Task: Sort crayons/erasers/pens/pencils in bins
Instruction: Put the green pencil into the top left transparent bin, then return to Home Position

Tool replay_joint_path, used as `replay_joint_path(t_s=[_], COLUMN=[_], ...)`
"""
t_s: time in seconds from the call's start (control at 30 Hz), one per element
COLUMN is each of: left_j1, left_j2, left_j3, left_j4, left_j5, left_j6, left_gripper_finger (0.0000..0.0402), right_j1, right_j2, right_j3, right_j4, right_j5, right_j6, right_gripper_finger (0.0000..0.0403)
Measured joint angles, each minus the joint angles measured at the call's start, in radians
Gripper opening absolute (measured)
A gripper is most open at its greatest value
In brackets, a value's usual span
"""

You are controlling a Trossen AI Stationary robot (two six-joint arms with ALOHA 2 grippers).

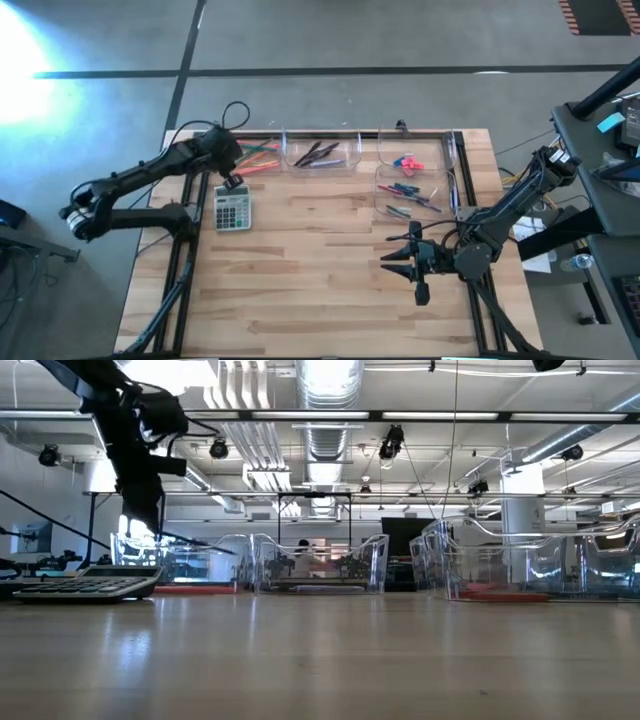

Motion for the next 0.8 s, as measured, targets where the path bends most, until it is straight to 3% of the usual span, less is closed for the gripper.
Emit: replay_joint_path(t_s=[0.1,0.3,0.43,0.6,0.8], left_j1=[0.012,0.012,0.012,-0.027,-0.188], left_j2=[0.054,0.142,0.152,0.046,-0.218], left_j3=[0.009,0.033,0.077,0.139,0.163], left_j4=[-0.001,-0.003,-0.001,0.019,0.102], left_j5=[-0.026,-0.128,-0.129,-0.021,0.081], left_j6=[-0.002,-0.004,-0.075,-0.144,-0.329], left_gripper_finger=[0.0045,0.0171,0.0219,0.0221,0.0173], right_j1=[0.001,0.001,0.000,0.000,0.001], right_j2=[0.000,0.000,0.000,0.000,-0.003], right_j3=[0.000,-0.001,-0.003,-0.003,-0.003], right_j4=[-0.001,-0.009,-0.008,-0.008,-0.008], right_j5=[0.000,0.000,0.000,0.049,0.071], right_j6=[-0.001,-0.003,-0.019,-0.067,-0.182], right_gripper_finger=[0.0068,0.0068,0.0068,0.0068,0.0068])
